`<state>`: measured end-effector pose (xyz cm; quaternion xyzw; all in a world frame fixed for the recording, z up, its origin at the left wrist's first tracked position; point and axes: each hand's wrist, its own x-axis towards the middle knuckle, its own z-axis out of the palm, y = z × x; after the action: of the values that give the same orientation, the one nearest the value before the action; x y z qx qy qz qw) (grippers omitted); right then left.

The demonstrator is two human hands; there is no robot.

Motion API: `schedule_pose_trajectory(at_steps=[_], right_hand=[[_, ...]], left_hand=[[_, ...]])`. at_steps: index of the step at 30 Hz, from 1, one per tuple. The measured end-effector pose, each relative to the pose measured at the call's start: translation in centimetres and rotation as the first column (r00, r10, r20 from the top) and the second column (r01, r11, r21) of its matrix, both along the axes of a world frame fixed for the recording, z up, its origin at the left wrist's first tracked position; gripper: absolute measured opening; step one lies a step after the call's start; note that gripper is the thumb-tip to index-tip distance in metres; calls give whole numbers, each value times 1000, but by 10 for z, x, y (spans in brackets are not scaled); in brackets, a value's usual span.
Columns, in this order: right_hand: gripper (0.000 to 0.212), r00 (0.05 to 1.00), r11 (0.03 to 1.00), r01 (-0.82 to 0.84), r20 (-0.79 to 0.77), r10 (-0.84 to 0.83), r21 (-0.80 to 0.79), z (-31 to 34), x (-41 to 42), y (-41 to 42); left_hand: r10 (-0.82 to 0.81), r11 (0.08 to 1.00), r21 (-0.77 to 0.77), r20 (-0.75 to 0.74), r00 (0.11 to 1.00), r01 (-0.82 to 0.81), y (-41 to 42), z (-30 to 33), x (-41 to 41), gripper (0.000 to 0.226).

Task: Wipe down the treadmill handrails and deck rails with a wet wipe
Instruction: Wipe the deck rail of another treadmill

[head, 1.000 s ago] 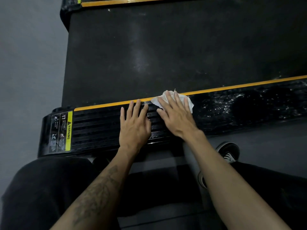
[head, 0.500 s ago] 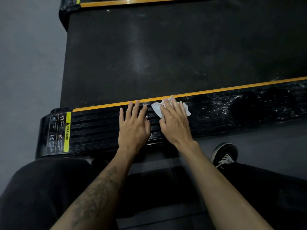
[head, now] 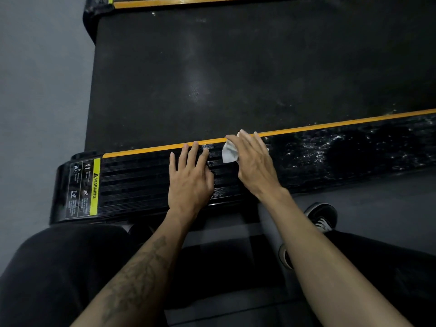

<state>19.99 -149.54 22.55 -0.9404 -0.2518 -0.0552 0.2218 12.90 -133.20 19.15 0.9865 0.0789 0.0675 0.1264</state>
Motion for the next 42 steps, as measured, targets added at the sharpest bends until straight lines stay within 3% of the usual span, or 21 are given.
schedule_pose_trajectory(at_steps=[2, 6, 12, 14, 20, 25, 28, 30, 33, 35, 39, 42], right_hand=[[70, 999, 999, 33, 1, -33, -18, 1, -5, 2], [55, 977, 964, 209, -19, -214, -163, 4, -18, 16], [65, 878, 875, 330, -223, -422, -354, -2, -38, 52], [68, 881, 887, 304, -252, -401, -349, -7, -38, 54], [58, 979, 939, 7, -191, -77, -344, -16, -3, -10], [56, 957, 945, 154, -196, -216, -287, -14, -7, 5], [53, 982, 959, -45, -190, -9, -281, -17, -16, 12], [54, 986, 948, -70, -169, 18, -312, -19, -9, -2], [57, 961, 938, 163, -166, -221, -306, -19, -1, -11], [58, 942, 928, 223, -178, -284, -299, -18, -5, 2], [55, 983, 954, -49, -182, -6, -297, -16, -11, 3], [55, 987, 945, 3, -151, -56, -326, -14, 2, -18]], left_hand=[[3, 1000, -1, 3, 1000, -3, 0, 0, 0, 59], [6, 1000, -1, -1, 1000, -6, -1, 1, 1, 58], [12, 1000, -8, -17, 1000, -12, -1, 3, 0, 58], [13, 1000, -8, -19, 1000, -13, -1, 4, 0, 60], [-1, 1000, 10, -11, 1000, 1, -1, 2, 0, 57], [7, 1000, 7, -11, 1000, -7, -1, 2, 1, 59], [9, 1000, -2, 0, 1000, -9, -1, 2, 1, 59], [9, 1000, 0, 4, 1000, -9, -1, 2, 1, 58], [7, 1000, 4, -4, 1000, -7, -1, 2, 1, 58], [7, 1000, 2, -8, 1000, -7, -1, 2, 1, 58], [10, 1000, 0, -17, 1000, -10, -2, 3, 0, 57], [6, 1000, 1, -29, 1000, -6, -2, 5, 0, 56]])
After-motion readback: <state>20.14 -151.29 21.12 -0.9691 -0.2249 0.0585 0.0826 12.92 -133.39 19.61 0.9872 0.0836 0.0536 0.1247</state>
